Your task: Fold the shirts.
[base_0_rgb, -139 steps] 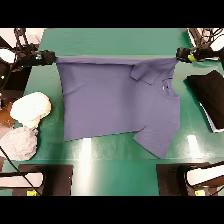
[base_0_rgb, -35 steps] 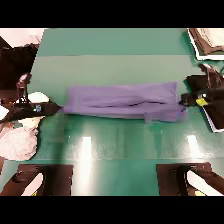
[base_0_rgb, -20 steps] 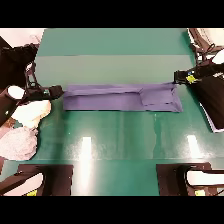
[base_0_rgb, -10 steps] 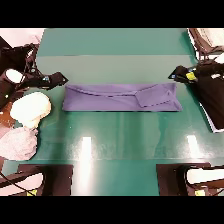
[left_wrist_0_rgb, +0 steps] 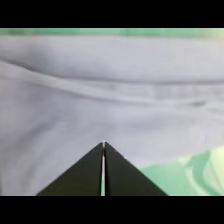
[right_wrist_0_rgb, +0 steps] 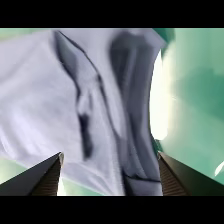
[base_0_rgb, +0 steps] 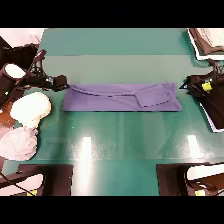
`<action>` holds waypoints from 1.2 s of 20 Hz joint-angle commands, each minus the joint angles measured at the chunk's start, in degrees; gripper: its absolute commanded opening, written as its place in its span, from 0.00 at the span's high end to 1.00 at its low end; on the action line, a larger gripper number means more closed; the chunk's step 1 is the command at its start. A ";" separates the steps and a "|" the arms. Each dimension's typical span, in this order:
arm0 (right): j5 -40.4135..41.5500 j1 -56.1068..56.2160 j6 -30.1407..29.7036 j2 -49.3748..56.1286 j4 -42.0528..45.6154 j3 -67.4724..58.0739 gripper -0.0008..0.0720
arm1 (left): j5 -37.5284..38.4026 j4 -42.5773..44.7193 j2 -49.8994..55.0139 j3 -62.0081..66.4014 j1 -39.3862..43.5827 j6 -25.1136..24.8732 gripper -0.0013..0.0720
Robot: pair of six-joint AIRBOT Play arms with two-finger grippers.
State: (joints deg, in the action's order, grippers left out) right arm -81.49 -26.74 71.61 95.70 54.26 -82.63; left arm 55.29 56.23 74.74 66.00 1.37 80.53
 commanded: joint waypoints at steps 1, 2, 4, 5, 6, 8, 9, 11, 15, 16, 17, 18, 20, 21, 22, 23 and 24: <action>-2.99 -1.57 -2.21 5.05 -2.27 0.15 0.08 | 2.27 -0.09 0.02 0.13 3.78 0.02 0.94; -3.08 -1.46 -2.78 6.27 -2.36 0.15 0.08 | 2.27 -0.09 0.02 0.13 4.90 0.04 0.94; -3.52 -0.79 -3.58 8.13 -2.60 0.15 0.08 | 2.25 -0.13 0.02 0.13 6.32 0.07 0.94; -3.82 -0.72 -4.37 8.94 -3.76 0.17 0.08 | 2.10 -0.11 0.02 0.13 6.84 0.07 0.94; -3.93 -0.28 -4.70 9.60 -5.35 0.15 0.08 | 2.01 -0.31 0.02 0.13 6.99 0.07 0.94; -3.72 0.87 -5.25 10.40 -6.91 0.17 0.08 | 1.92 -0.50 0.02 0.13 6.99 0.09 0.94; -3.58 1.84 -5.42 10.67 -6.91 0.15 0.09 | 1.95 -0.55 0.02 0.13 6.99 0.09 0.94; -3.04 3.93 -6.16 10.78 -6.88 0.17 0.13 | 1.95 -0.63 0.02 0.13 6.99 0.09 0.94; -1.38 6.88 -6.58 10.75 -6.69 0.15 0.41 | 2.01 -0.72 0.02 0.13 6.99 0.09 0.94; -1.09 7.28 -7.32 10.75 -6.69 0.15 0.53 | 2.10 -0.74 0.02 0.13 6.99 0.09 0.94; -1.01 7.61 -7.65 10.75 -6.69 0.15 0.64 | 2.25 -0.74 0.02 0.13 6.99 0.09 0.94; -1.03 7.58 -8.07 10.75 -6.71 0.15 0.80 | 2.25 -0.74 0.02 0.13 6.99 0.09 0.94; -1.25 7.58 -9.11 10.58 -6.73 0.15 0.96 | 2.23 -0.79 0.02 0.13 6.99 0.11 0.95; -1.16 7.58 -9.14 10.16 -6.73 0.15 0.96 | 2.16 -1.44 0.02 0.13 6.99 0.31 0.95; -1.03 7.58 -9.11 9.33 -6.75 0.15 0.96 | 1.92 -2.60 0.02 0.13 6.99 0.52 0.95; -0.87 7.58 -9.11 7.98 -6.75 0.13 0.96 | 1.11 -3.65 0.02 0.13 6.99 0.52 0.95; -0.90 7.65 -9.09 6.60 -6.84 0.13 0.96 | -0.04 -4.94 0.11 0.15 6.99 0.52 0.95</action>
State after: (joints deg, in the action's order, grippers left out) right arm -82.39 -19.29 62.94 104.55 47.94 -82.41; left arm 56.99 53.89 74.74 66.06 8.34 80.82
